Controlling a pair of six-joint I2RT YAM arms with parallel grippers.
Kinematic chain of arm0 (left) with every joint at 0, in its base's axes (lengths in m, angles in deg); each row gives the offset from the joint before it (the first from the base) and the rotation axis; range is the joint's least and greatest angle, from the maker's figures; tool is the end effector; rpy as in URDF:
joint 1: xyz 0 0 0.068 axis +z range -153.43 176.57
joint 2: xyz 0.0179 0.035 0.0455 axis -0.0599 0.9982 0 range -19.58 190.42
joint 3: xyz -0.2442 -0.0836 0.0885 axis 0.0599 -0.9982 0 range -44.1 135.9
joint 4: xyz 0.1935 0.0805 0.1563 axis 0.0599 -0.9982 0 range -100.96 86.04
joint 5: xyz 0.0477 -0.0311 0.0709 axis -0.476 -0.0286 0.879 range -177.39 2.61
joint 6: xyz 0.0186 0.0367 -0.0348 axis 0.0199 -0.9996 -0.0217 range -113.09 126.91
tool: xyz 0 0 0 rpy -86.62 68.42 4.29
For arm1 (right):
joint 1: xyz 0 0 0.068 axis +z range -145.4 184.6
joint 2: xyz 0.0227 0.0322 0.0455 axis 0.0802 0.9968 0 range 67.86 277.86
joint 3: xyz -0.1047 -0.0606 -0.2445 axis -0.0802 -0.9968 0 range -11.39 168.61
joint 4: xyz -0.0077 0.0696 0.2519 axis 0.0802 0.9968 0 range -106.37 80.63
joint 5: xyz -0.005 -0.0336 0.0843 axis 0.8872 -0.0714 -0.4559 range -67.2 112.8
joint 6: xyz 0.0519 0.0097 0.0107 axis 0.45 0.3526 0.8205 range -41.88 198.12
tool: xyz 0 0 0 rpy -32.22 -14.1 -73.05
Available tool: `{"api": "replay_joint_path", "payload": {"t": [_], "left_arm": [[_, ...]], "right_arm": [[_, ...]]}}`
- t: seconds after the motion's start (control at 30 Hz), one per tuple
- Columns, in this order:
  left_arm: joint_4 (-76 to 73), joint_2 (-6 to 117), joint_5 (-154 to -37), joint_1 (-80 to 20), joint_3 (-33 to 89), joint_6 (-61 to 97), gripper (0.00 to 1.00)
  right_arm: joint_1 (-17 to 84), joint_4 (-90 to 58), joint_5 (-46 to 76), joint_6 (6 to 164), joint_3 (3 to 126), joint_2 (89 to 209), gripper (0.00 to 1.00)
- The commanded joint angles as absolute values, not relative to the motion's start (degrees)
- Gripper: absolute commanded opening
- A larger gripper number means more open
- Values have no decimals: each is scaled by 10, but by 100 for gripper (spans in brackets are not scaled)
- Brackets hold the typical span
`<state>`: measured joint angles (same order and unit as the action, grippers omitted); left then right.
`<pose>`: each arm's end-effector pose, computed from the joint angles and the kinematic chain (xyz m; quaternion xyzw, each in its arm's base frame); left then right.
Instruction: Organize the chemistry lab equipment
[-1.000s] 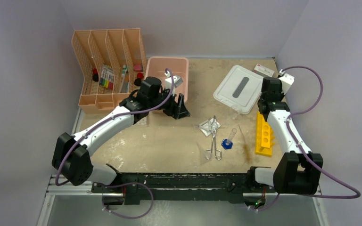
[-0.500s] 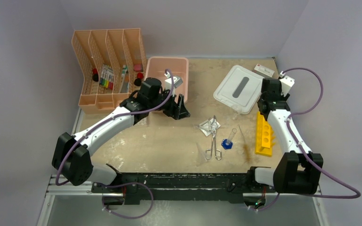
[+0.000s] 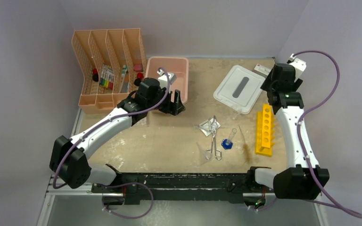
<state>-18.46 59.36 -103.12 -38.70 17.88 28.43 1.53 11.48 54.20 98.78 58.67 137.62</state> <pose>0.2503 -0.1890 0.3021 0.1698 0.8499 -0.3352 0.3693 0.2646 -0.0327 0.3742 0.3066 0.7768 -0.1524 0.5286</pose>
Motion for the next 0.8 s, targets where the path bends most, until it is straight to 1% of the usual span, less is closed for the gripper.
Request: {"api": "replay_joint_path", "payload": {"t": [0.0,0.13,0.33,0.43,0.57,0.7,0.77], "left_arm": [[-168,542,-912,-384,212,307,70],[-160,515,-858,-384,207,320,70],[-126,470,-796,-384,174,355,70],[-113,457,-761,-384,159,369,70],[-130,464,-750,-384,165,376,70],[-142,469,-748,-384,170,380,70],[-147,473,-740,-384,169,381,70]], "right_arm": [[13,151,451,943,638,1360,71],[14,157,343,909,654,1358,69],[25,165,251,909,624,1365,70],[67,167,273,920,605,1385,74],[118,165,322,947,585,1435,80],[125,171,324,969,577,1489,85],[124,173,316,976,577,1515,90]]}}
